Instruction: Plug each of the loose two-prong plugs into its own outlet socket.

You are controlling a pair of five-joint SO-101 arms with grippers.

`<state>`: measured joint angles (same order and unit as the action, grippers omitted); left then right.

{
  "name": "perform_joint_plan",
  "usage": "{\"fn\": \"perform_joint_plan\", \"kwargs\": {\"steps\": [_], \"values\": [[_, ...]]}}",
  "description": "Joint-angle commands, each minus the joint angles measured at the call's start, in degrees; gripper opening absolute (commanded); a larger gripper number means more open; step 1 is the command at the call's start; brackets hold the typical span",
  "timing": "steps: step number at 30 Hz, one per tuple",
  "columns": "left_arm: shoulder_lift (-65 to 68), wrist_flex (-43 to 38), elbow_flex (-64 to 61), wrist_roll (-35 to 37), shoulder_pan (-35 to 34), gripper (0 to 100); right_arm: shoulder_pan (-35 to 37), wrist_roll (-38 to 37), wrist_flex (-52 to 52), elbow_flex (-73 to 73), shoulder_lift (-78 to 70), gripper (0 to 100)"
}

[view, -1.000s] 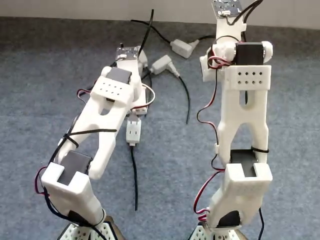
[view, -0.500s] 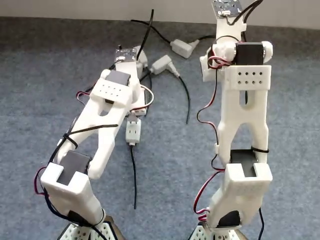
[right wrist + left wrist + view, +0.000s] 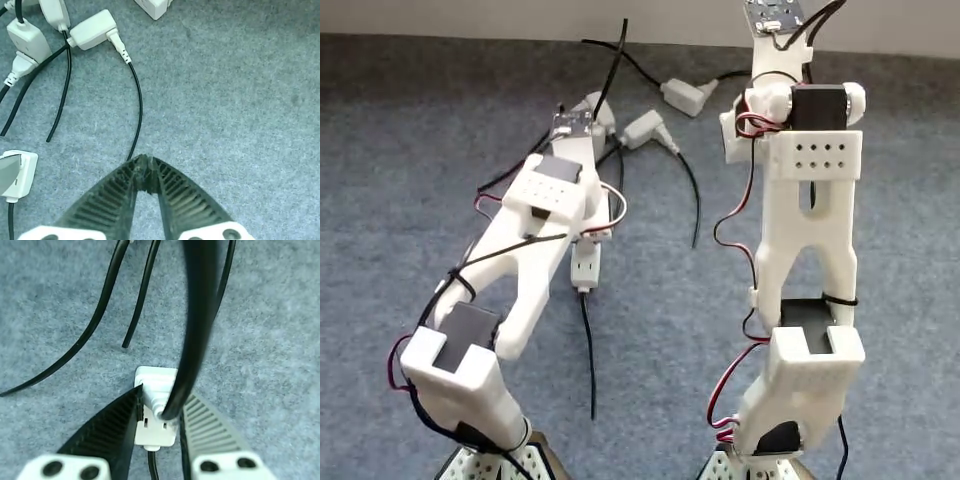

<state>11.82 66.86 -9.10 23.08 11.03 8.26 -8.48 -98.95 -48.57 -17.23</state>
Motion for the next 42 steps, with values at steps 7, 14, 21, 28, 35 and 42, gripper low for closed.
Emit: {"fn": "perform_joint_plan", "kwargs": {"steps": [7, 14, 21, 28, 35, 42], "values": [[-1.2, -6.1, -4.3, -0.4, -1.1, 1, -0.7, 0.5, -1.8, -0.7, 2.8, 0.7], [-1.4, -6.0, -5.0, -0.2, -0.6, 1, -0.7, 0.5, -1.8, -0.7, 2.8, 0.7], [-1.6, -6.0, -9.0, 0.1, -1.5, 1, -0.7, 0.5, -1.8, -0.7, 2.8, 0.7], [-1.4, -6.3, -8.3, 8.7, -9.4, 1, -0.7, 0.5, -1.8, -0.7, 2.8, 0.7], [-1.4, -5.7, -9.3, 4.5, -11.3, 12, -0.7, 0.5, -2.0, -0.7, 2.8, 0.7], [-1.8, -1.3, -10.4, 3.3, -10.9, 27, -0.7, 0.5, -2.0, -0.7, 2.8, 0.7]]}}
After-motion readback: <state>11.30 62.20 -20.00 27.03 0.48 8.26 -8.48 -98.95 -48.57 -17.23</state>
